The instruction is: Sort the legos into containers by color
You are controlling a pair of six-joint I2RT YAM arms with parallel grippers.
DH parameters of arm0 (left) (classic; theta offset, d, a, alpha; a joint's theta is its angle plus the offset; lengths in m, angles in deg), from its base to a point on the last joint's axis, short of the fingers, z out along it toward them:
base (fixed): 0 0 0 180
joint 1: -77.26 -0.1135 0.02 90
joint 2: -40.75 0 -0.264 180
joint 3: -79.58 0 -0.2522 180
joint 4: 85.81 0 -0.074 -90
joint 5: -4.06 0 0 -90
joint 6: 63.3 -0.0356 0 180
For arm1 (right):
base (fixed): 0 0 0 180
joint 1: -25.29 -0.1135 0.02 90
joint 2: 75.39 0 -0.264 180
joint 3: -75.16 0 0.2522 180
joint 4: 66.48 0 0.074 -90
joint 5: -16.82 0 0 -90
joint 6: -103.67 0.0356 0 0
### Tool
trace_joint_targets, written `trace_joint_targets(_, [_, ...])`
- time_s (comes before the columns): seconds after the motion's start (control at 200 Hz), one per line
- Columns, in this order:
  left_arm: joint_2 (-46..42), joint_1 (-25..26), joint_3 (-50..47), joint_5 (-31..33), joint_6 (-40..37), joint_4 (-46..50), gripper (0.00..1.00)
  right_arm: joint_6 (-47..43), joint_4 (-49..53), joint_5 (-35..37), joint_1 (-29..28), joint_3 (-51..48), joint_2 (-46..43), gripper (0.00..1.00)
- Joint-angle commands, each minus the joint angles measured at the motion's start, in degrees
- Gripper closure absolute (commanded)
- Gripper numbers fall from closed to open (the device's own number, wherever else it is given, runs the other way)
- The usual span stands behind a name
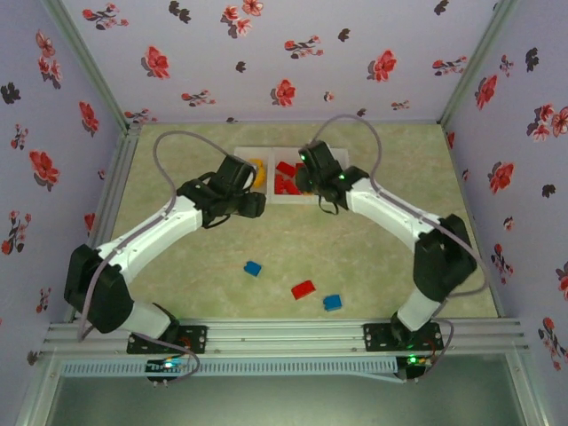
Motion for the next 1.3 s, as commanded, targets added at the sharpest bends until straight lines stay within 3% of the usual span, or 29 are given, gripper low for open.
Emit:
trace_joint_targets(0.0, [-3.92,-0.51,-0.01,3.29,1.96,3.89,0.42,-4.64,-2.01,-3.32,0.09,7.48,6.13,0.7])
trace_joint_targets(0.49, [-11.18,-1.21,-0.35,5.33,3.48,10.08,0.41,-3.87,0.33,-14.18,-0.15,32.97,27.63,0.7])
trace_joint_targets(0.715, [-11.03,-1.21,0.18,5.34,3.45,10.71,0.41,-4.26,2.97,-15.2,-0.25,38.92,32.02,0.61])
trace_joint_targets(0.96, [-10.49,-1.16,0.13,5.17,3.37,10.64,0.4,-5.05,4.76,-14.55,-0.17,39.9,31.5,0.45])
trace_joint_targets(1.295, [-9.63,-0.52,-1.69,1.54,3.4,8.4,0.4,-8.83,4.24,-10.96,0.34,29.97,21.23,0.42])
